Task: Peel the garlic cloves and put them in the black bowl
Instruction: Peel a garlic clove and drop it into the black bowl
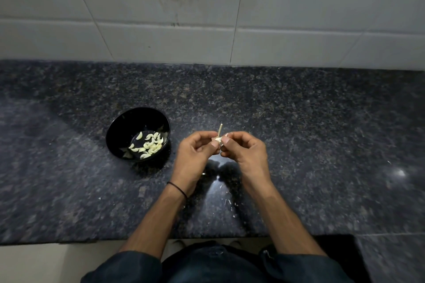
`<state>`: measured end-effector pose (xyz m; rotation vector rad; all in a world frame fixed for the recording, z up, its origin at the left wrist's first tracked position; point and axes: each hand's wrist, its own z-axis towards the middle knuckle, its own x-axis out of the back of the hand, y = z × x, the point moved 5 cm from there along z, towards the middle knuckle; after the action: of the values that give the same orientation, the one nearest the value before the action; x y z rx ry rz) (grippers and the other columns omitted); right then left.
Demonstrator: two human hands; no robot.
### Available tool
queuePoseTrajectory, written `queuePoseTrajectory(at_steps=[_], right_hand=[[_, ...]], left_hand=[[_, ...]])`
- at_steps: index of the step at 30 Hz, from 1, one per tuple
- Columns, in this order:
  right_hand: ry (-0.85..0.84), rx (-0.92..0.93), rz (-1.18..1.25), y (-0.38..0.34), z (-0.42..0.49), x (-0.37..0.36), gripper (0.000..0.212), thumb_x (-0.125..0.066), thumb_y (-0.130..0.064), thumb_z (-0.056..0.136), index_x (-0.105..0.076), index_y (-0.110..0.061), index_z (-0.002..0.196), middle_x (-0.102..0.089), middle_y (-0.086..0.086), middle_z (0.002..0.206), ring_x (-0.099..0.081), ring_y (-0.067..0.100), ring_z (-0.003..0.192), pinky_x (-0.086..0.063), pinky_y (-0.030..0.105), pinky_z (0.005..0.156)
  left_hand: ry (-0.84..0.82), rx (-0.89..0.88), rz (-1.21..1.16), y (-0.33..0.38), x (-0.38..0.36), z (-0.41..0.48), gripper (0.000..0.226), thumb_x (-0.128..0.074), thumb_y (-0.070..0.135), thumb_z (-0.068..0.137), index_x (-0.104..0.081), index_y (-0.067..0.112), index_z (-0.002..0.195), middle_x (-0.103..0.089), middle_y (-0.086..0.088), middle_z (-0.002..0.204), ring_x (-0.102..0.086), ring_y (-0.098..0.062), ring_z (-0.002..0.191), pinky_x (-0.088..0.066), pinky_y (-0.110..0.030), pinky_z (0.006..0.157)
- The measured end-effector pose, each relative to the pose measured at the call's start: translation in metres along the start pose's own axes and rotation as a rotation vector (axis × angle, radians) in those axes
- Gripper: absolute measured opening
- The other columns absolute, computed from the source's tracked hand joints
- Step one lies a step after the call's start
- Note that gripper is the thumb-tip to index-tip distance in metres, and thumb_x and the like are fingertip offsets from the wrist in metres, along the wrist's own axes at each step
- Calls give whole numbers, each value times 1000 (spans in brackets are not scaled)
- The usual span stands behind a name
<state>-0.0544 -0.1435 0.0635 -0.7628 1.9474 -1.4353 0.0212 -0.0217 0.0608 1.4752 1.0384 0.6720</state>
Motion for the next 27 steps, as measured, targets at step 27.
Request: queuePoseTrajectory(at_steps=[27], right_hand=[[153, 78, -251, 11, 5, 16, 18, -64, -25, 98, -73, -18, 85, -70, 0, 71, -64, 12, 64, -54, 32, 56]], left_hand=[[86, 33, 207, -24, 2, 19, 13, -69, 2, 90, -71, 12, 99, -74, -8, 89, -69, -14, 79, -59, -32, 77]])
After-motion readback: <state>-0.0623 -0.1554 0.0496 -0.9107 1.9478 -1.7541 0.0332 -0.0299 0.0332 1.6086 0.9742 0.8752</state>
